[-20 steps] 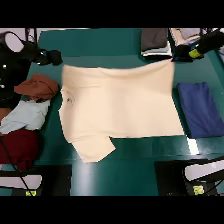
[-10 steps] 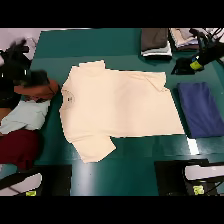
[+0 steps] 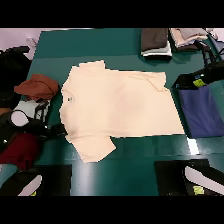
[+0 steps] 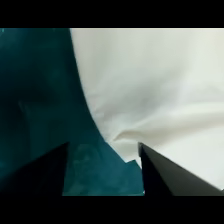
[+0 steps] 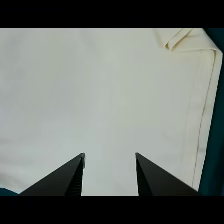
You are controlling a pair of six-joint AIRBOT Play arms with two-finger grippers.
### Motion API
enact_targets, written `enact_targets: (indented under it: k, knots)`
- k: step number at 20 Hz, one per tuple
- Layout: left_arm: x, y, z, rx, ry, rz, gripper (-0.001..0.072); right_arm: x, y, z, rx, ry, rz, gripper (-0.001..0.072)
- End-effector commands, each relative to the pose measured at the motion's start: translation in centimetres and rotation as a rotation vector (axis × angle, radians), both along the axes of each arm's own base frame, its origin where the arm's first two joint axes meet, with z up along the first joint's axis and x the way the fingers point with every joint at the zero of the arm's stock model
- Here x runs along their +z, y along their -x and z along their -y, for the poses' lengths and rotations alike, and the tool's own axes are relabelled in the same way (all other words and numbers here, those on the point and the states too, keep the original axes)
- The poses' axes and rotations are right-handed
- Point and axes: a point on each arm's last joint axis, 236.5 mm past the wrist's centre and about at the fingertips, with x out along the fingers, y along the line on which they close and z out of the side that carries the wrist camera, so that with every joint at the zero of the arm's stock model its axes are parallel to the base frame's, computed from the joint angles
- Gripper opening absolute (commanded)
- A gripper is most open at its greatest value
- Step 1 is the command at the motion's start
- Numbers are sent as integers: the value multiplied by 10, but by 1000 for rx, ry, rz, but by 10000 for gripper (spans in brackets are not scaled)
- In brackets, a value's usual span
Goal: Fold the shirts.
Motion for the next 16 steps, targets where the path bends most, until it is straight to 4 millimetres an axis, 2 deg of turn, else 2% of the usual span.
enact_targets:
  k: [1, 6, 8, 9, 10, 12, 15, 16]
  knots:
    - [-15, 13, 25, 43, 83, -11, 518, 8, 7, -1, -1, 3, 30, 389]
    - [-24, 2, 40, 122, 156, 45, 500, 7, 10, -1, 1, 3, 19, 387]
    - [-22, -6, 39, 130, 152, 76, 269, 5, 16, 5, -8, 2, -8, 386]
    - [-18, -11, 39, 129, 153, 92, 112, 1, 22, 11, -23, -1, -32, 386]
    - [-13, -15, 40, 117, 154, 107, 19, -7, 29, 20, -43, -3, -58, 386]
    - [2, -24, 42, 77, 152, 140, 20, -34, 53, 42, -131, -20, -133, 386]
    - [24, -35, 47, 3, 158, 192, 20, -98, 113, 77, -325, -88, -315, 389]
    - [28, -38, 47, -1, 160, 202, 20, -117, 132, 82, -392, -126, -373, 439]
